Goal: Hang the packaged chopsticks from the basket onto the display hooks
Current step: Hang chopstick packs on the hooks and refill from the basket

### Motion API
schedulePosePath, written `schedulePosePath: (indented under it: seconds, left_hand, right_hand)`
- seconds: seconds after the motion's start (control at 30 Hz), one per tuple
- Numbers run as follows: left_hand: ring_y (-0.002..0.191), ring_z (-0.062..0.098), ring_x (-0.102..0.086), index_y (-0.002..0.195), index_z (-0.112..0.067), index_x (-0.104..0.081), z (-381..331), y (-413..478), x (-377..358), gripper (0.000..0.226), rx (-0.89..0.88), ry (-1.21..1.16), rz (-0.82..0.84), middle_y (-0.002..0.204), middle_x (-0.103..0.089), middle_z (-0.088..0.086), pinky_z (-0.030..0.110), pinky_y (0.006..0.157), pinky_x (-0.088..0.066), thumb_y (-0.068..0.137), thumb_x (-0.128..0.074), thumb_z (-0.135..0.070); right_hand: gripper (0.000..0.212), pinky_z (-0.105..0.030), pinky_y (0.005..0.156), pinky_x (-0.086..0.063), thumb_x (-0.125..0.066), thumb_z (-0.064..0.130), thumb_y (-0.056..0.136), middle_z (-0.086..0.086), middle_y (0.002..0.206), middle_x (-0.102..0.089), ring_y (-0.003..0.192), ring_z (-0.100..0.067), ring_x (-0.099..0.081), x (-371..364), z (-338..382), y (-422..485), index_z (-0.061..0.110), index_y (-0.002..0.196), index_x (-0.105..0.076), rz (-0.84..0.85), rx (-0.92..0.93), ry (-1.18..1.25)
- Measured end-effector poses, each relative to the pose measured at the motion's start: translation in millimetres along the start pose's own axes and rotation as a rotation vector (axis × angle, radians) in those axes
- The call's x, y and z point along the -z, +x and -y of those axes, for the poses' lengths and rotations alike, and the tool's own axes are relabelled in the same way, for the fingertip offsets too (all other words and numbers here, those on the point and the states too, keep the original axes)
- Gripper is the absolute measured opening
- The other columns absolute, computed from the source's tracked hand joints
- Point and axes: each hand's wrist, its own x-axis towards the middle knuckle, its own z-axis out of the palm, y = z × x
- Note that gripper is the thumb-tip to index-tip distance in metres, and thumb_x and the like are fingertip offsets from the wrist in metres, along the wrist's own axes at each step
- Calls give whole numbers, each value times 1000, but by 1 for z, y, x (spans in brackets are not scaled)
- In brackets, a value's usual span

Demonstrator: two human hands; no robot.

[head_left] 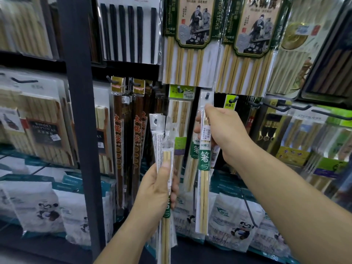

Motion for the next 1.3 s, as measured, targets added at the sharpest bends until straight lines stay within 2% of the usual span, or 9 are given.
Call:
schedulePosePath:
  seconds: [0.1, 0.2, 0.37, 0.53, 0.67, 0.9, 1.03, 1.17, 1.3]
  left_hand:
    - [52, 15, -47, 75, -29, -63, 3, 1, 1, 32, 23, -44, -2, 69, -56, 3, 27, 47, -42, 91, -51, -54]
    - [54, 15, -51, 80, -30, -66, -1, 0, 0, 32, 16, -48, -31, 70, -59, 2, 27, 48, -46, 104, -52, -46]
    - [62, 15, -63, 97, -32, -70, 3, 1, -2, 28, -18, -33, 0, 75, -66, 2, 27, 56, -53, 90, -58, -57]
    - [61, 17, -64, 106, -36, -68, 0, -3, -8, 39, -26, -35, 75, 75, -68, 3, 27, 55, -52, 84, -64, -67]
    - [62, 17, -66, 108, -40, -68, 1, -3, -9, 54, -48, -32, 61, 74, -69, 0, 27, 54, -54, 71, -71, -79]
    - [68, 14, -70, 119, -42, -66, 1, -4, -9, 40, -100, 24, 17, 93, -77, -3, 28, 57, -56, 84, -72, -62]
    - [63, 15, -70, 110, -42, -69, -1, -5, -9, 28, -93, -4, -31, 85, -76, -1, 26, 52, -56, 86, -67, -57]
    - [96, 6, -75, 117, -35, -70, -1, -2, -8, 27, -125, -6, -84, 108, -79, -6, 15, 72, -57, 95, -58, -46]
    - [72, 19, -69, 92, -38, -71, -1, -1, -4, 18, -90, 48, -107, 84, -74, 2, 22, 60, -58, 103, -57, -37]
  right_hand:
    - [59, -19, 40, -43, -51, 44, 104, -30, 73, -57, 51, -23, -52, 3, -10, -1, -12, 89, -62, -34, 32, -135]
    - [51, -28, 54, -50, -59, 46, 99, -24, 76, -57, 61, -32, -57, 8, -23, -7, -4, 92, -60, -91, 88, -300]
    - [24, -17, 53, -46, -69, 38, 94, 10, 66, -59, 56, -1, -51, 6, -41, -29, 18, 83, -63, -27, 200, -279]
    - [16, -29, 62, -55, -75, 36, 90, -12, 85, -72, 69, -15, -66, -10, -45, -39, 20, 91, -70, 208, 149, -211]
    - [14, -17, 53, -48, -77, 32, 90, -10, 79, -73, 64, -10, -67, -10, -48, -38, 18, 91, -71, 197, 125, -151]
    - [26, -22, 56, -52, -81, 30, 87, -20, 92, -71, 65, -14, -66, -12, -50, -43, 10, 98, -69, 240, 66, -81]
    - [18, -22, 56, -54, -78, 22, 90, -16, 78, -66, 62, -13, -63, -11, -49, -42, 6, 93, -71, 253, 51, -38]
    - [6, -21, 55, -54, -74, 24, 93, 1, 69, -70, 57, -5, -62, -4, -44, -39, 20, 90, -76, 165, 115, -48]
    - [26, -22, 54, -53, -63, 31, 100, -7, 74, -72, 58, -8, -59, 8, -22, -23, 25, 80, -78, 22, 165, -37]
